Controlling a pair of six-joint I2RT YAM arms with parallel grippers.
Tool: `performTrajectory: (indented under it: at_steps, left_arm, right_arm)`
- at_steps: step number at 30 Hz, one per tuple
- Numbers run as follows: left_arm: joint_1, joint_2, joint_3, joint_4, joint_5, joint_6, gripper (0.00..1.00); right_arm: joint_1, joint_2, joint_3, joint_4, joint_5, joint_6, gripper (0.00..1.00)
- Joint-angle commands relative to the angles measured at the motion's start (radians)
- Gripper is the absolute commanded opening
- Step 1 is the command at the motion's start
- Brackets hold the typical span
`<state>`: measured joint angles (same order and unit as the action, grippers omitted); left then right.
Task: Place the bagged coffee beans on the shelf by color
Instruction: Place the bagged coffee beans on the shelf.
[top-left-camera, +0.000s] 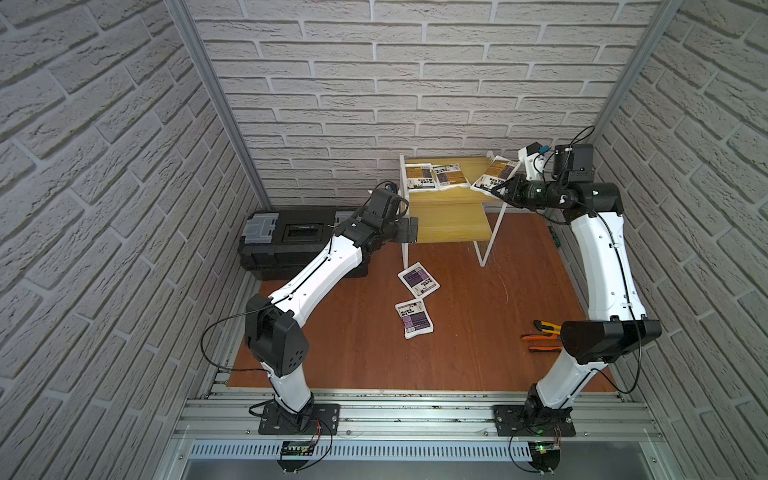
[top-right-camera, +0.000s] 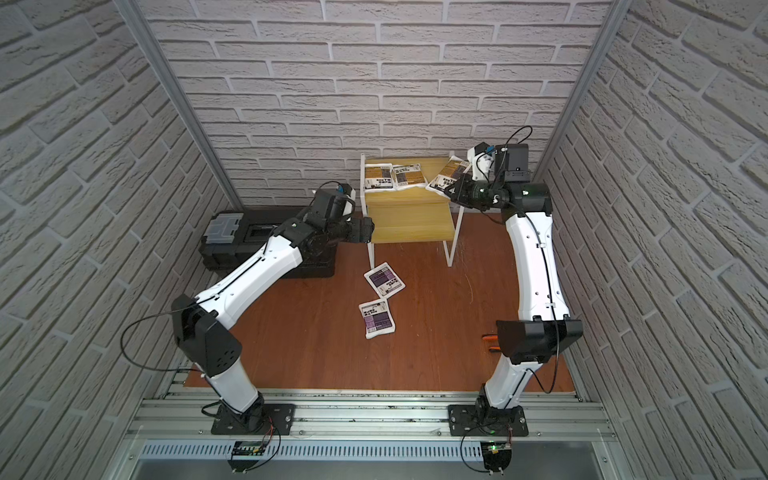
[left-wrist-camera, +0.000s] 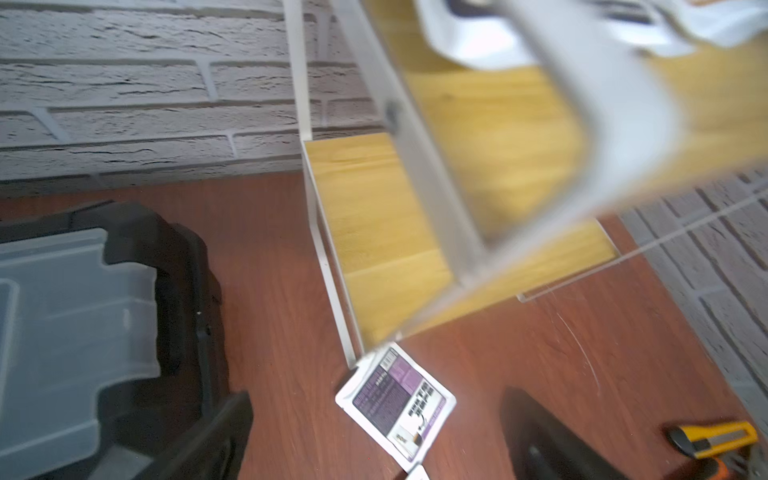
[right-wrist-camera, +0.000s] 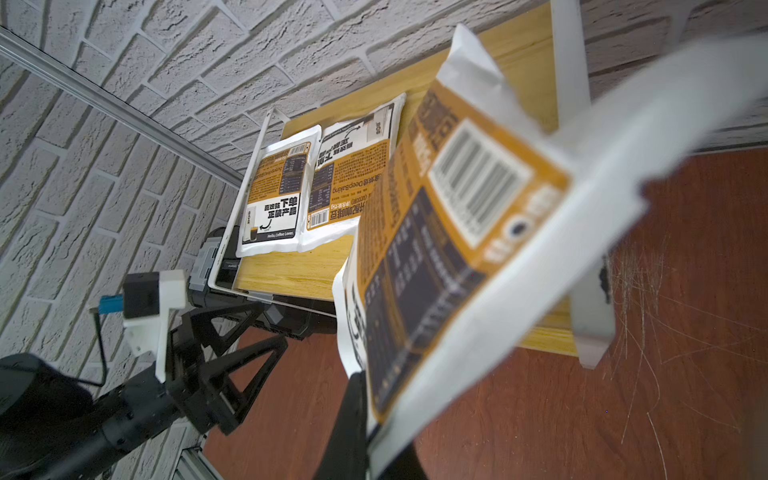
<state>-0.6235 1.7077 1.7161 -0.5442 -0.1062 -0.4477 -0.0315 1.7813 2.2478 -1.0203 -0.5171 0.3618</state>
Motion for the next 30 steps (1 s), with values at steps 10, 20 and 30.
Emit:
performTrajectory:
  at_steps: [10,20,30]
  left_arm:
    - [-0.058,-0.122,-0.017,0.029,0.008,-0.03,0.98]
    - [-0.06,-0.125,-0.007,0.03,0.007,-0.032,0.98]
    - [-0.059,-0.131,-0.01,0.029,0.006,-0.036,0.98]
  right_arm:
    - [-0.005,0.122,0.155,-0.049,0.001,-0.035,0.09]
    - [-0.005,0.173,0.214,-0.081,0.035,-0.043,0.32]
    - [-0.016,0.153,0.208,-0.084,0.066,-0.04,0.4]
